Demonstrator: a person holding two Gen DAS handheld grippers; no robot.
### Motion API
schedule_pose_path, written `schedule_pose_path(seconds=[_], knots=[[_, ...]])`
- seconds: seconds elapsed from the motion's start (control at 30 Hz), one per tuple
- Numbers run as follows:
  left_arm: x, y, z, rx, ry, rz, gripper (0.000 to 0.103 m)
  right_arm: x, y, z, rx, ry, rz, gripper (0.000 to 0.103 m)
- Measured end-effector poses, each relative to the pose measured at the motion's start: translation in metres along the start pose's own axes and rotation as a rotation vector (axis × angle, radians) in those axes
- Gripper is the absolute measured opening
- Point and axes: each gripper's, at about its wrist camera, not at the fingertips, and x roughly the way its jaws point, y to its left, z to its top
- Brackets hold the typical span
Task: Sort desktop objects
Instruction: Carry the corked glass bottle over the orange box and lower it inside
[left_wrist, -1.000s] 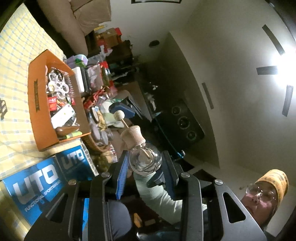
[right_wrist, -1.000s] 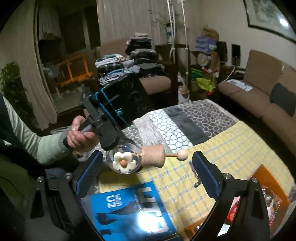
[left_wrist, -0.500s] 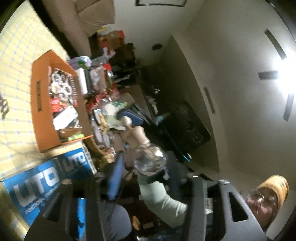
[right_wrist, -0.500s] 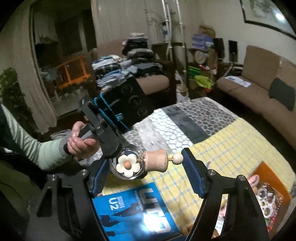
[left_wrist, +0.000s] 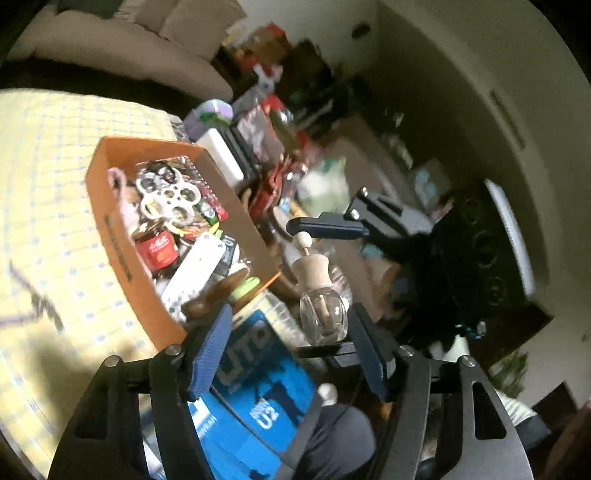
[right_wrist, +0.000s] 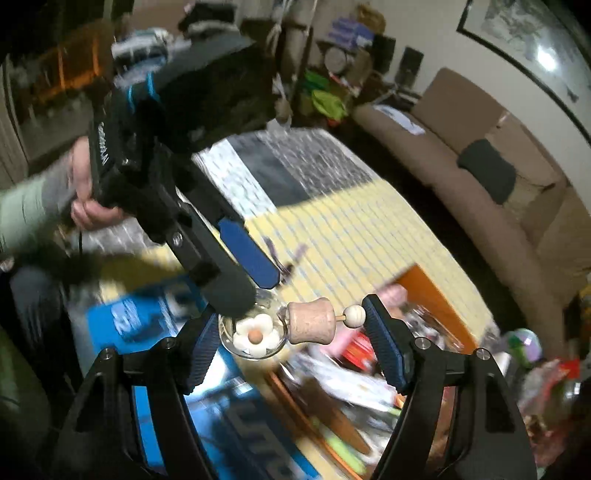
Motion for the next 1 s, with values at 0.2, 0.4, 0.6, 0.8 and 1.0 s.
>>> schedule_pose_path(seconds=[0.2, 0.4, 0.6, 0.8, 1.0], knots=[[0.053, -0.006, 0.05, 0.04, 0.089, 0.024, 0.066, 0.012, -0.045, -0.018, 0.017, 0.076, -0.049, 0.072], [0.118, 0.007, 0.096, 0.099, 0.195, 0.116, 0.03, 0.039, -0.1, -0.032, 0.036, 0.091, -0.075, 0.072], [0.152, 0.048, 0.138, 0.06, 0.242, 0.169, 0.028, 0.081, -0.157, -0.052, 0.111, 0.108, -0.049, 0.071], [0.17, 0.1, 0.16, -0.032, 0.219, 0.248, 0.049, 0.129, -0.192, -0.068, 0.15, 0.227, -0.029, 0.072], [0.157, 0.122, 0.155, -0.07, 0.19, 0.26, 0.05, 0.16, -0.191, -0.072, 0.142, 0.309, -0.004, 0.072]])
